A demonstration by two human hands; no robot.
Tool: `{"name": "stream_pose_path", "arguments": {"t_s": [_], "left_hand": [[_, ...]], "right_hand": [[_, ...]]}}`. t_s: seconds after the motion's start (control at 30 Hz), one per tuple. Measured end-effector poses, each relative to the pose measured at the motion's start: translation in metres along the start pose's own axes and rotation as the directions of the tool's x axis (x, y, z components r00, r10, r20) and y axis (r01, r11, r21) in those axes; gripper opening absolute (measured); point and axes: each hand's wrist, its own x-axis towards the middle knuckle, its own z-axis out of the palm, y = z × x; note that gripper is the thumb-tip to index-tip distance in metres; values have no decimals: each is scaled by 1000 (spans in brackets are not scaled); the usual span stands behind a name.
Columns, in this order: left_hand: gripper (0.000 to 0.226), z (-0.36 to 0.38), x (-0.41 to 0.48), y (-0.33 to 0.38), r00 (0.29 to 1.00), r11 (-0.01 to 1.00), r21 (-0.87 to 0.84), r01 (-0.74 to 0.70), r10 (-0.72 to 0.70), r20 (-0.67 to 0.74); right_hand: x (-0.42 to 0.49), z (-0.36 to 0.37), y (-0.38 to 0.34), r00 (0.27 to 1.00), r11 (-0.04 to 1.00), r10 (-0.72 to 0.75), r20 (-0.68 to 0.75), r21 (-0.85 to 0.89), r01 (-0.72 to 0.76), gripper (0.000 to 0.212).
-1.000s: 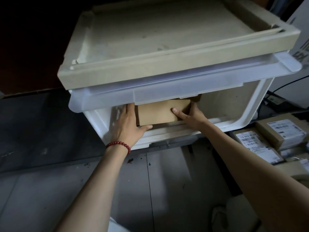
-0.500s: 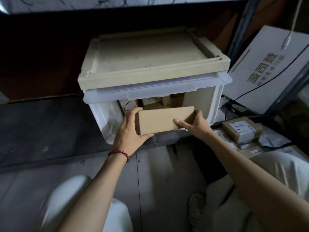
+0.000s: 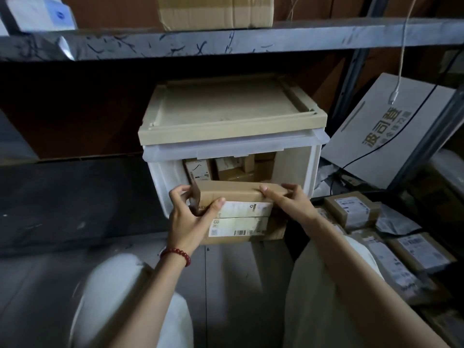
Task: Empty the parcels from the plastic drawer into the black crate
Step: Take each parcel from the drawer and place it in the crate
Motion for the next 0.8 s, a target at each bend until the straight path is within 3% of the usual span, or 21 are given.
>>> {"name": "stream_pose_path", "arguments": {"t_s": [0.1,0.33,0.43,0.63,0.8], "left_hand": [[69,-12,7,-3,992,991,-63,117,-120,-45],[38,-36,12,-15,974,975,-124,186,-199,-109],[35,-42,14,-20,968,974,-100,206,-217,-124],[40,-49,14,-26,947,962,-132,240,-261,-185],[45,-50,16,-27,938,925,-203,321,-339,-65]], "right_hand": [[-5,9,0,996,994,-86,-17,68,87,93],[1,39,-2,988,956,-152,-27,251,154,56],[3,51,2,993,955,-119,-27,272,122,56],[8,58,3,1000,956,-28,10,293,24,36],[7,46,3,998,955,52,43,290,-62,32]]}}
